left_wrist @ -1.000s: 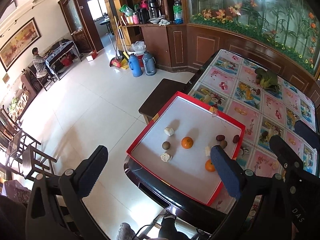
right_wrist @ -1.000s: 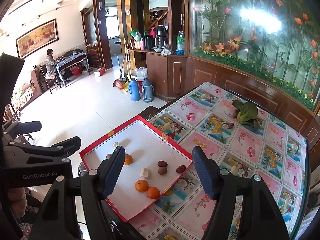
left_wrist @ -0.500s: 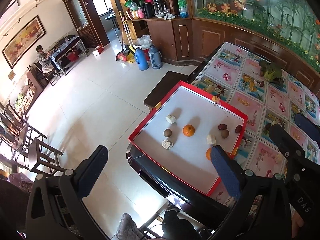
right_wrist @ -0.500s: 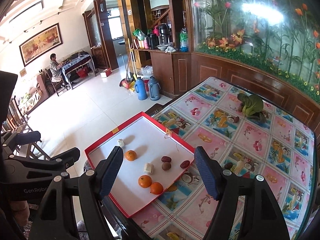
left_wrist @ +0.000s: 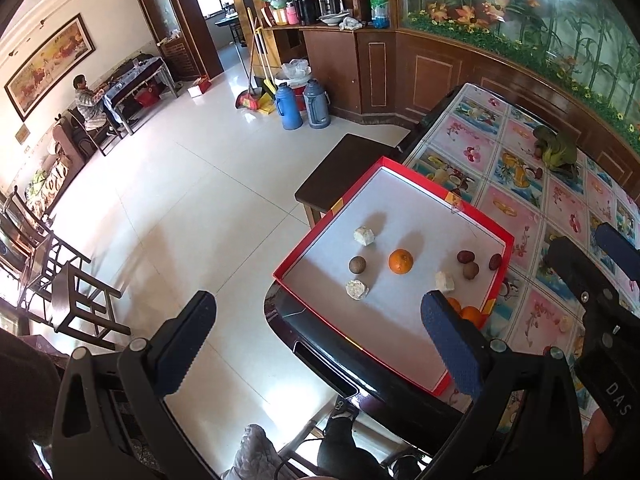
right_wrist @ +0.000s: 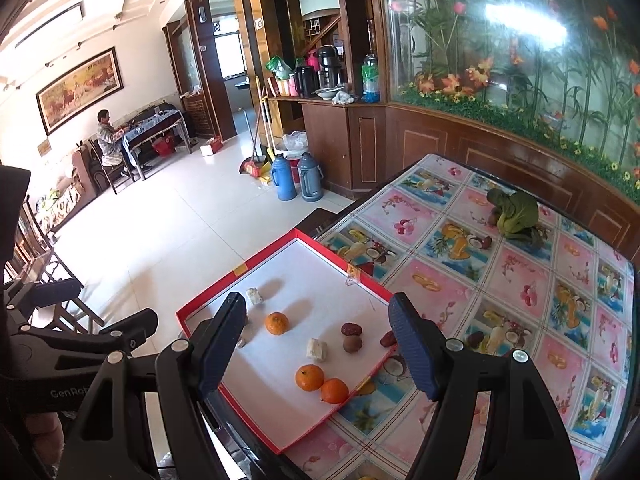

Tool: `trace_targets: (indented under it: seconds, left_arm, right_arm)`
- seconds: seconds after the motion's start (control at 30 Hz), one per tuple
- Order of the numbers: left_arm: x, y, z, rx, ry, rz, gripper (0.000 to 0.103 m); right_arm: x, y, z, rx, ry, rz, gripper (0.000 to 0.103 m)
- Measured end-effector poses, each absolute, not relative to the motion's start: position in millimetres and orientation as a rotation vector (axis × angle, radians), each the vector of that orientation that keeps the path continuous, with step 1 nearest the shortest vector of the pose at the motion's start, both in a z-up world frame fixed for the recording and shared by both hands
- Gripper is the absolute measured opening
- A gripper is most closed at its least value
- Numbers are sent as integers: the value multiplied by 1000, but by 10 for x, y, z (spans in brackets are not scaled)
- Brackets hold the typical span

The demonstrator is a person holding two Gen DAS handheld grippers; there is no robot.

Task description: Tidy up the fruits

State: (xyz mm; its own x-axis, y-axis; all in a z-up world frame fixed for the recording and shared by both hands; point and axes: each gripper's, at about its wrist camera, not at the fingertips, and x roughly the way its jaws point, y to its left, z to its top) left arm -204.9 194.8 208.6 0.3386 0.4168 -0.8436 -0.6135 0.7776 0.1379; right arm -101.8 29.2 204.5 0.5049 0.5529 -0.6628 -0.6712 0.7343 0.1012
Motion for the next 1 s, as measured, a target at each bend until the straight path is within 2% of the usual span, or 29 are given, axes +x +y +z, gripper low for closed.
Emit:
trace_targets:
  seconds: [0.67, 1.0]
  left_arm:
    - [-1683, 2191, 2188, -181, 936, 558, 102]
    - [-1676, 2280, 2094, -155, 939, 508, 102]
  right_arm:
    - [-855, 463, 2258, -218, 649, 610, 76]
    - [-894, 561, 2110, -248, 700, 557, 77]
